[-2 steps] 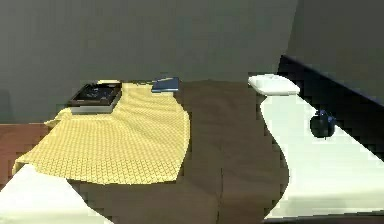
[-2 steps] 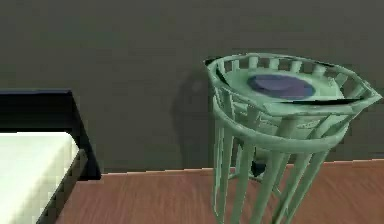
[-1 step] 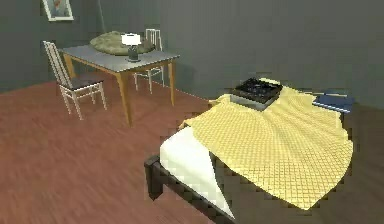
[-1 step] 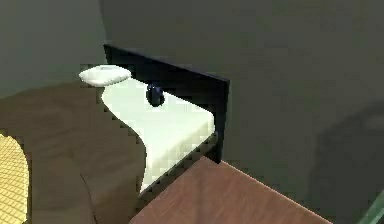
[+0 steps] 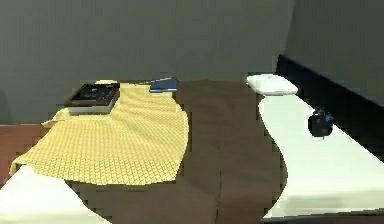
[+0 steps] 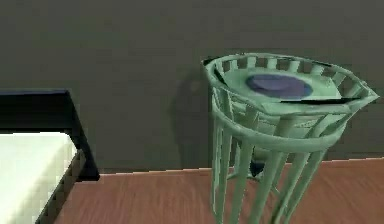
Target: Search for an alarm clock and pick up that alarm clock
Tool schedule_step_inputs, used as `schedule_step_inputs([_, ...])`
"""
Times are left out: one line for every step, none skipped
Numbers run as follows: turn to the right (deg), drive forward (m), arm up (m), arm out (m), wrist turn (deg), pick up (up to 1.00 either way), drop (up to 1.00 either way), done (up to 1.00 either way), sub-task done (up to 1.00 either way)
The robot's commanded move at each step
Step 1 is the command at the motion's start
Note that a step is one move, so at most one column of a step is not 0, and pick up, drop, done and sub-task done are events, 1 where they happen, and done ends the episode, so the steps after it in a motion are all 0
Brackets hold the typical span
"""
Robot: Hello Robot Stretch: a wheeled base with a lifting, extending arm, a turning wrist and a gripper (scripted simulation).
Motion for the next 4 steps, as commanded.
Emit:
schedule_step_inputs([45.0, 0.00, 0.00, 0.00, 0.0, 0.00, 0.00, 0.00, 0.00])
schedule_step_inputs([15.0, 0.00, 0.00, 0.00, 0.0, 0.00, 0.00, 0.00, 0.00])
schedule_step_inputs([0.0, 1.00, 0.00, 0.00, 0.0, 0.00, 0.00, 0.00, 0.00])
schedule_step_inputs([12.0, 0.00, 0.00, 0.00, 0.0, 0.00, 0.00, 0.00, 0.00])
